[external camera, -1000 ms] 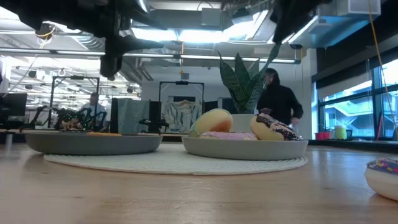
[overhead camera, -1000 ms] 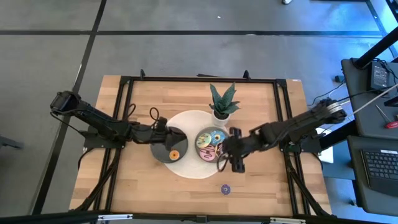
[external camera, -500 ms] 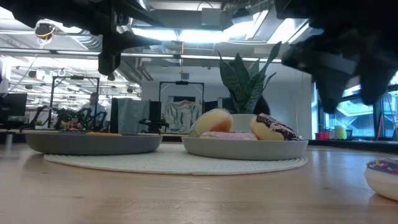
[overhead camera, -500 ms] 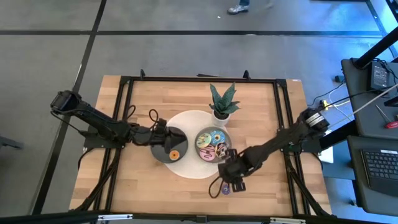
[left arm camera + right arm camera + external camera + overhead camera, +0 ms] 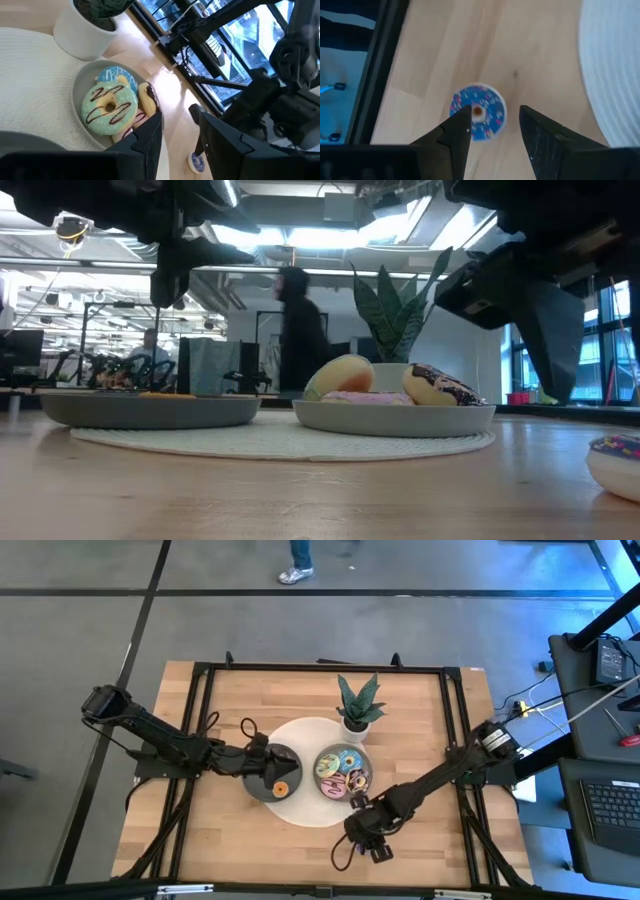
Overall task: Pick & Place donuts
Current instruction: Put the small blue doughnut on the dark gray plate
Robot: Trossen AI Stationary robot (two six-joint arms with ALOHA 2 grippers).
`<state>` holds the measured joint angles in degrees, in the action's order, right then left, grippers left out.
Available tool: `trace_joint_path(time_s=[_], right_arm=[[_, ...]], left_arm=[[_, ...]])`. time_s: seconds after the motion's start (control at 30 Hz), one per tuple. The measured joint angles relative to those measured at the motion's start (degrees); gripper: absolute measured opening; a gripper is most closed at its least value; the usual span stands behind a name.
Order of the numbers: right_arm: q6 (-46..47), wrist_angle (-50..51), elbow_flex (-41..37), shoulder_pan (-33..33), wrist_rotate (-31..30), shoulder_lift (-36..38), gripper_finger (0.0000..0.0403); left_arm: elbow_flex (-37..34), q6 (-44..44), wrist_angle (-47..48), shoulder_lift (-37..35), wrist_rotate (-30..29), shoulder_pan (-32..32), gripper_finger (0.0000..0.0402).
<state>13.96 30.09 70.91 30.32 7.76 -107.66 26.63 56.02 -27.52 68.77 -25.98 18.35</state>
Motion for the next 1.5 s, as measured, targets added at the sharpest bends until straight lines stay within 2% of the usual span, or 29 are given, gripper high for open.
trace_joint_path(time_s=[0.6,0.77,0.97,1.13,1.3,1.5], right_arm=[[-0.79,-2.69,0.17,0.65,1.95,-6.05,0.0157],[-0.79,-2.54,0.17,0.67,1.12,-6.06,0.0127],[-0.68,-1.82,0.03,0.65,0.67,-5.43,0.0080],[-1.44,3.16,1.17,-0.58,-2.94,-3.31,0.0056],[-2.92,6.86,4.17,-2.82,-8.16,-0.53,0.0050],[-6.12,11.81,13.26,-7.22,-20.51,2.49,0.0050]], left_arm=[[0.00,0.84,1.28,0.00,-0.04,3.15,0.0127],[0.00,1.89,1.26,0.00,-0.27,4.83,0.0127],[0.00,3.38,1.17,0.00,-4.08,6.68,0.0128],[0.00,3.34,0.72,0.00,-7.85,8.34,0.0128],[0.00,3.25,0.70,0.00,-11.73,9.74,0.0128],[0.00,3.32,0.28,0.00,-12.09,10.59,0.0127]])
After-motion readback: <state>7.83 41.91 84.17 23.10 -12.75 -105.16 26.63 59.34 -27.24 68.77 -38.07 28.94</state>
